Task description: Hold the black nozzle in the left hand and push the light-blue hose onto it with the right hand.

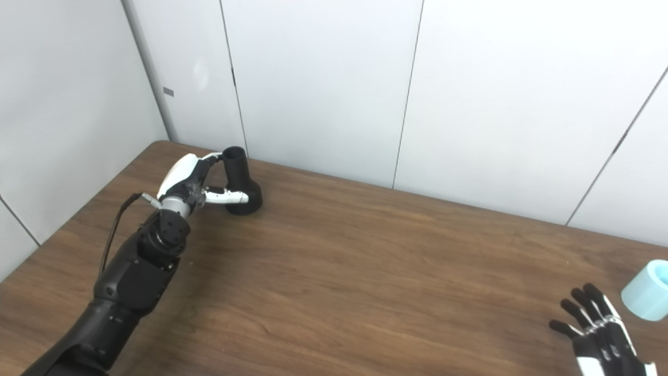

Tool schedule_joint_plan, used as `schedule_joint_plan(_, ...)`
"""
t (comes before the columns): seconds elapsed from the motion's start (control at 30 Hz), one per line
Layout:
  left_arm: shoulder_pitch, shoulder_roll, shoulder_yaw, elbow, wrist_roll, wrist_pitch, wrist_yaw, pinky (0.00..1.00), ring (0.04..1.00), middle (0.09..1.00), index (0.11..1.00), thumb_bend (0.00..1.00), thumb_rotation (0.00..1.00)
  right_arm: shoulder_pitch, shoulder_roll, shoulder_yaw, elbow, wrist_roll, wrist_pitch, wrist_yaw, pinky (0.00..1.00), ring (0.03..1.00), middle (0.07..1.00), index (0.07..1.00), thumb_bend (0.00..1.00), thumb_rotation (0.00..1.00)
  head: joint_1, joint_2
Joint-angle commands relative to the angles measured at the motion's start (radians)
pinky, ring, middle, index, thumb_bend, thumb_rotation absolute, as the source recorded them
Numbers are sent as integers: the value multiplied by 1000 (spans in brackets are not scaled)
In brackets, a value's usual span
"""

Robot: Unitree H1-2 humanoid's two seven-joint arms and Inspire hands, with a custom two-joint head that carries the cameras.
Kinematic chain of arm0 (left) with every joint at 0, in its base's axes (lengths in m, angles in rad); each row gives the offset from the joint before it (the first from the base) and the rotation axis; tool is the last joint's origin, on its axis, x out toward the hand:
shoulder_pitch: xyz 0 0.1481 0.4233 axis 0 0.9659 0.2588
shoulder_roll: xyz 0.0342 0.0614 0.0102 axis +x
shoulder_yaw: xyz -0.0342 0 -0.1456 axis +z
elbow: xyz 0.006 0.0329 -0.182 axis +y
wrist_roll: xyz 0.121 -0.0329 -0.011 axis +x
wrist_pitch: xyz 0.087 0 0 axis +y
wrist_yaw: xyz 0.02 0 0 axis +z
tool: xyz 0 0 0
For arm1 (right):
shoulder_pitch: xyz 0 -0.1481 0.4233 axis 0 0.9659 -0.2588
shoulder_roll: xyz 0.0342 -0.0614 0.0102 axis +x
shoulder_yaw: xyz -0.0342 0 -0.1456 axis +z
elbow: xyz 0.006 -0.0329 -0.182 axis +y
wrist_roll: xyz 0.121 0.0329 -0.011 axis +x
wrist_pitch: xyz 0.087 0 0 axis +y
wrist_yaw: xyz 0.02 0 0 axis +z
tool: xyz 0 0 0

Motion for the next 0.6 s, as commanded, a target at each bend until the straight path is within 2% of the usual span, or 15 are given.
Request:
schedule_joint_plan(0.0,-53,19,1,-20,-4,-23,12,1000,977,894,863,973,334,76,30,15,115,-16,-22,-19,672,826,867,871,551,679,0,1)
schedule_joint_plan(0.1,-61,18,-11,-20,9,-1,9,992,949,855,834,959,313,75,30,13,116,-23,-22,-24,660,822,865,862,558,660,-1,2)
schedule_joint_plan(0.27,-68,22,-23,-24,13,23,7,898,883,805,789,955,284,75,26,14,114,-44,-24,-35,630,815,868,856,585,645,-2,4)
schedule_joint_plan(0.5,-69,27,-38,-35,22,31,-3,896,901,813,771,920,271,79,24,16,104,-56,-24,-44,639,817,870,853,565,638,-3,11)
schedule_joint_plan(0.57,-66,32,-54,-32,40,25,5,851,884,809,755,894,269,80,26,15,96,-41,-14,-40,640,819,871,855,566,626,-1,14)
